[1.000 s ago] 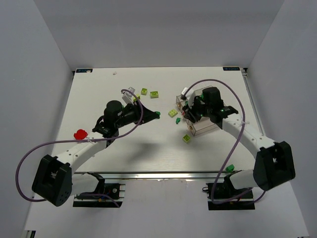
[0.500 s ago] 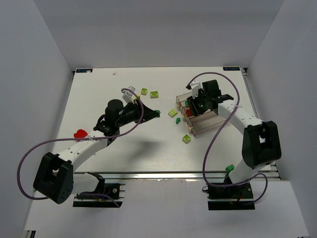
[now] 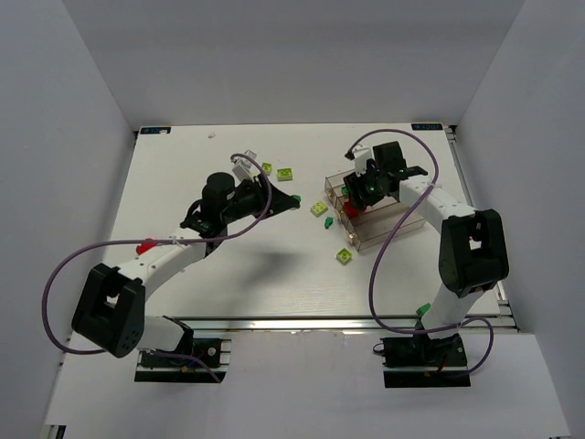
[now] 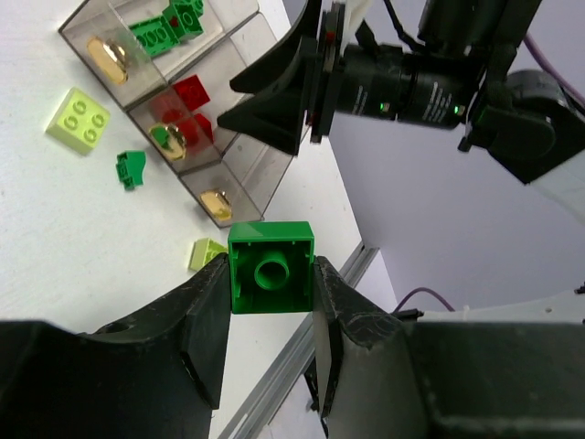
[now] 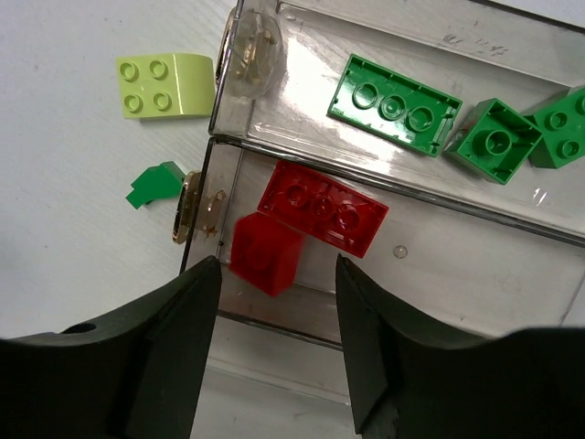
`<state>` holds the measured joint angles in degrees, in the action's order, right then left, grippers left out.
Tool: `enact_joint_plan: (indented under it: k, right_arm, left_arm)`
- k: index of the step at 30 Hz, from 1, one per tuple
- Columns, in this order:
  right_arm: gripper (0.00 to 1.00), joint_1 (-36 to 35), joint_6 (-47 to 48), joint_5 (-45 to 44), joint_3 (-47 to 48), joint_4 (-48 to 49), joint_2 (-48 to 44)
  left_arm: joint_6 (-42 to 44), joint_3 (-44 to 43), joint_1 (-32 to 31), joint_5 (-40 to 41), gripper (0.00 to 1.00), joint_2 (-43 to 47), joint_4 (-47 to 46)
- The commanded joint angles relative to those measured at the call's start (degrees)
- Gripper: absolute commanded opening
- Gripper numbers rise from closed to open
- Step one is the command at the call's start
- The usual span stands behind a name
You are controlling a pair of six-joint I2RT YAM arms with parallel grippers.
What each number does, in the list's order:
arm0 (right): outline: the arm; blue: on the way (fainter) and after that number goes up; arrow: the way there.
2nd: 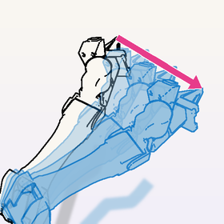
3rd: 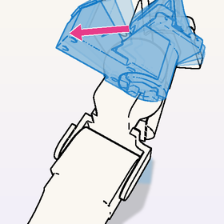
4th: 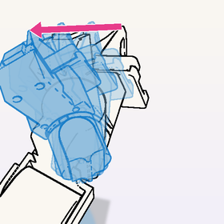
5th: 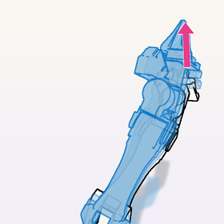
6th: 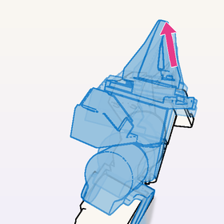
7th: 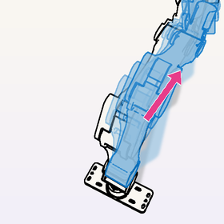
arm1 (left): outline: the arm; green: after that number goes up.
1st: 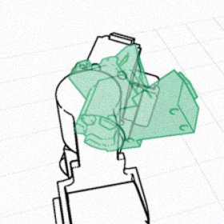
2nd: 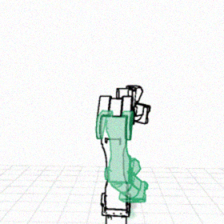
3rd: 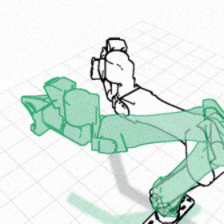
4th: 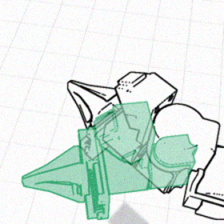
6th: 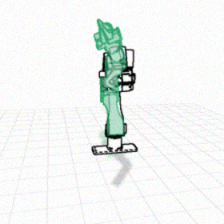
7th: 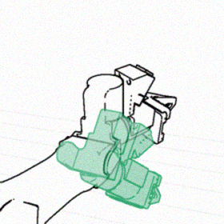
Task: Sort the legos into containers by color
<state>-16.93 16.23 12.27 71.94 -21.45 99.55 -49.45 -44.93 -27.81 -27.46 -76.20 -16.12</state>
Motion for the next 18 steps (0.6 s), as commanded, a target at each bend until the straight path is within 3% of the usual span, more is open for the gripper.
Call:
enact_joint_plan:
  k: [1,7,9,18]
  right_arm:
    - [0.60,0.5,0.2,1.3,2.3,-0.5,-0.5]
    - [0.70,2.2,4.1,4.9,4.2,-2.5,-2.7]
    - [0.89,2.8,8.0,9.6,5.7,-6.0,-4.7]
    - [0.89,7.3,12.5,24.5,-1.6,-2.9,-14.0]
  left_arm:
    - [0.8,-5.2,0.0,-0.1,0.00,-3.1,1.3]
    - [2.3,-15.9,-1.2,0.4,0.00,-13.1,5.3]
    - [3.0,-19.1,-1.8,0.9,0.00,-16.1,7.0]
    - [3.3,-39.2,-4.8,2.8,0.03,-36.3,10.8]
